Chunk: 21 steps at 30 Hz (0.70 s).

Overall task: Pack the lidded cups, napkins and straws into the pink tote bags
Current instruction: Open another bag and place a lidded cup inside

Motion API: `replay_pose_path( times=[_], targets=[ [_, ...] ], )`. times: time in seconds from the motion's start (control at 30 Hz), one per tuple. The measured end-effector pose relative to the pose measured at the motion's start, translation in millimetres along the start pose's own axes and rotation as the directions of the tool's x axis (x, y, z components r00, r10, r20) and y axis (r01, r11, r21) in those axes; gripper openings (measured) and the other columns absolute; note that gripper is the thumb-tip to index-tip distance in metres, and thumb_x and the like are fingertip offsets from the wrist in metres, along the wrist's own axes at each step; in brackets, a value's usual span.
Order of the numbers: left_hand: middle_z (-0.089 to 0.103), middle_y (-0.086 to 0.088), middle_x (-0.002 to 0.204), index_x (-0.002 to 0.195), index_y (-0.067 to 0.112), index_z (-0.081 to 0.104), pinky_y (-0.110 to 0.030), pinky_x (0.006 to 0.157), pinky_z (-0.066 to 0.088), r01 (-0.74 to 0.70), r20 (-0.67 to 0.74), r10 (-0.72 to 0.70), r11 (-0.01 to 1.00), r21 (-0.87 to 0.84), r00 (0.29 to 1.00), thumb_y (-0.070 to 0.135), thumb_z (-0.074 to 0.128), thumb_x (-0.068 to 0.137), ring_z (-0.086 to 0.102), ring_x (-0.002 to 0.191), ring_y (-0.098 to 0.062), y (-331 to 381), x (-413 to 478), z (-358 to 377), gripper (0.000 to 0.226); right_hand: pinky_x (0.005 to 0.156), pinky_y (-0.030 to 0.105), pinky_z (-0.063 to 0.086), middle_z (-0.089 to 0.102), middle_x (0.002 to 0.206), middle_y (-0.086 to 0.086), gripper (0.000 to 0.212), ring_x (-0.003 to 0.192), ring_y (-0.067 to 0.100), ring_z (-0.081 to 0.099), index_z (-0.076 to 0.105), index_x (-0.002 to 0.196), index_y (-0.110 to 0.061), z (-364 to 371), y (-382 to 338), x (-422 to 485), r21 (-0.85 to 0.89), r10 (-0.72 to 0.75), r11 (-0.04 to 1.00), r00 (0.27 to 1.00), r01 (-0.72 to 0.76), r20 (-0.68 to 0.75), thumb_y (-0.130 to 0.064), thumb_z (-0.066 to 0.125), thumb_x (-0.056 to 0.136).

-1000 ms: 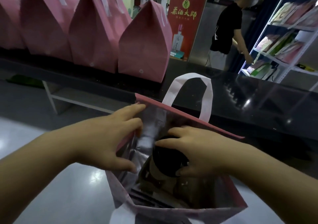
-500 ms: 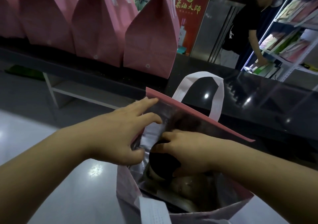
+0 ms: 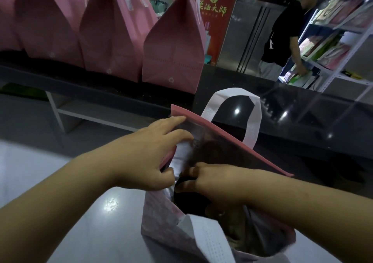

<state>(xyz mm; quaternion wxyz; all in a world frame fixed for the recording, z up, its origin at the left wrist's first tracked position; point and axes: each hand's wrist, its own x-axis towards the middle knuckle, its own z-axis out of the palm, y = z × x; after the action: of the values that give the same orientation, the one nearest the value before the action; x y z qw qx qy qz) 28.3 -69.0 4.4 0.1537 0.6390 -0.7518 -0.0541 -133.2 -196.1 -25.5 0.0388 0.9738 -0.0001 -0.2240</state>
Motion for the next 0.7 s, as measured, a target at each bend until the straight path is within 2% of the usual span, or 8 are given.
replay_pose_path(
  times=[0.1,0.17,0.23,0.3,0.4,0.53,0.63,0.7],
  targets=[
    [0.009,0.02,0.149,0.13,0.046,0.022,-0.01,0.088,0.022,0.005,-0.074,-0.005,1.0,0.0,0.997,0.045,0.058,0.073,0.02,0.13,-0.001,1.8,-0.7,0.2,0.068,0.092,0.04,0.044,0.032,0.147,0.001,0.081,0.122,0.026,0.04,0.029,0.144,-0.032,-4.7,-1.5,-5.3,-0.027,0.034,0.999,0.999,-0.034,0.007,-0.03,0.074,0.076],
    [0.029,0.018,0.14,0.128,0.041,0.033,-0.006,0.081,0.03,-0.018,-0.146,0.021,1.0,0.019,0.989,0.044,0.061,0.072,0.034,0.115,0.002,3.6,-2.1,-1.8,0.062,0.088,0.036,0.044,0.04,0.141,0.001,0.077,0.118,0.025,0.045,0.033,0.143,-0.032,-12.1,-2.9,-12.5,-0.053,0.061,0.997,0.998,-0.063,-0.034,-0.03,0.073,0.077],
    [0.045,0.012,0.129,0.124,0.032,0.044,-0.011,0.08,0.041,-0.027,-0.203,0.037,0.998,0.05,0.979,0.038,0.063,0.073,0.046,0.105,-0.002,5.9,-3.0,-5.0,0.055,0.083,0.034,0.044,0.051,0.13,0.0,0.065,0.113,0.023,0.05,0.041,0.137,-0.03,-24.1,-4.2,-23.2,-0.073,0.078,0.994,0.99,-0.087,-0.114,-0.029,0.07,0.079],
    [0.055,0.009,0.12,0.12,0.027,0.052,-0.023,0.08,0.05,-0.028,-0.244,0.049,0.996,0.088,0.969,0.034,0.065,0.075,0.054,0.1,-0.008,8.6,-3.4,-9.4,0.047,0.085,0.036,0.048,0.055,0.126,-0.002,0.052,0.113,0.022,0.052,0.047,0.132,-0.029,-38.7,-5.9,-37.6,-0.083,0.097,0.99,0.978,-0.114,-0.186,-0.028,0.065,0.083],
    [0.061,0.009,0.109,0.111,0.025,0.06,-0.028,0.075,0.053,-0.051,-0.268,0.079,0.993,0.111,0.96,0.031,0.066,0.077,0.058,0.092,-0.008,14.9,-3.2,-17.9,0.035,0.086,0.039,0.05,0.056,0.125,-0.005,0.041,0.113,0.017,0.053,0.052,0.128,-0.029,-57.3,-10.4,-67.5,-0.033,0.15,0.985,0.941,-0.168,-0.302,-0.03,0.06,0.088],
    [0.065,0.011,0.096,0.099,0.028,0.065,-0.021,0.061,0.049,-0.071,-0.269,0.109,0.986,0.148,0.957,0.035,0.066,0.073,0.058,0.075,-0.005,36.8,1.1,-37.2,0.027,0.08,0.038,0.053,0.063,0.116,-0.006,0.034,0.103,0.015,0.059,0.059,0.121,-0.027,-67.2,-18.7,-118.2,0.059,0.227,0.972,0.843,-0.227,-0.488,-0.029,0.063,0.087],
    [0.064,0.013,0.085,0.093,0.031,0.065,-0.034,0.056,0.053,-0.124,-0.298,0.178,0.974,0.191,0.938,0.038,0.064,0.076,0.06,0.069,-0.008,68.8,11.7,-55.6,0.018,0.074,0.037,0.054,0.065,0.106,-0.006,0.03,0.091,0.012,0.061,0.063,0.116,-0.027,-63.1,-18.4,-157.4,0.124,0.298,0.952,0.764,-0.278,-0.573,-0.029,0.064,0.087],
    [0.064,0.014,0.083,0.091,0.033,0.064,-0.038,0.056,0.052,-0.167,-0.302,0.228,0.962,0.217,0.926,0.047,0.053,0.076,0.061,0.068,-0.01,95.0,21.8,-65.4,0.024,0.073,0.036,0.053,0.066,0.103,-0.008,0.028,0.088,0.011,0.061,0.064,0.114,-0.027,-55.4,-15.4,-184.2,0.166,0.343,0.937,0.724,-0.306,-0.598,-0.03,0.064,0.087]
  ],
)
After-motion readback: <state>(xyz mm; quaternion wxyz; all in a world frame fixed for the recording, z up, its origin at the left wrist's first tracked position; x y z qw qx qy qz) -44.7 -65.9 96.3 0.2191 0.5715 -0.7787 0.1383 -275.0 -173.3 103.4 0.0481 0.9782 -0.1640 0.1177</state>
